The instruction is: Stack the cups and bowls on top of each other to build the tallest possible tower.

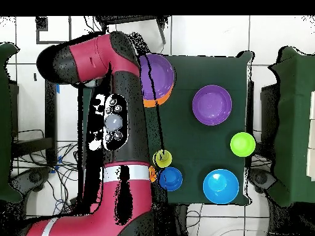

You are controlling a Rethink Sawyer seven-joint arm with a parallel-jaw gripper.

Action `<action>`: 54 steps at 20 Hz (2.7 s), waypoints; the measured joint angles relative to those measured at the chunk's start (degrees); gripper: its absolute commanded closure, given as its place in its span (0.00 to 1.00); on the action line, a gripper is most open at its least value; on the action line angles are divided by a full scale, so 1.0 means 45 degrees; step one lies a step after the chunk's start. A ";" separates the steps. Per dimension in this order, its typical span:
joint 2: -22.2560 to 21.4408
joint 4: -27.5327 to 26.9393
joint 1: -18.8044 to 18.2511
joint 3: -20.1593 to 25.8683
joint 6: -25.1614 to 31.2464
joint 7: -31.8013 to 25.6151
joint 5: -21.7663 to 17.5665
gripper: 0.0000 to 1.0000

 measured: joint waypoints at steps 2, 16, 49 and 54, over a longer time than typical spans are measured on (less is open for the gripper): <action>-0.0119 0.0195 -0.0068 0.0075 -0.0171 0.0000 0.0100 0.00; -0.2852 0.5416 -0.0350 0.0194 -0.4583 0.0000 0.0765 0.00; -0.3459 1.0055 -0.1169 0.0392 -0.5903 0.0000 0.0752 0.00; -0.3516 1.0335 -0.1281 0.0469 -0.5903 0.0000 0.0752 0.00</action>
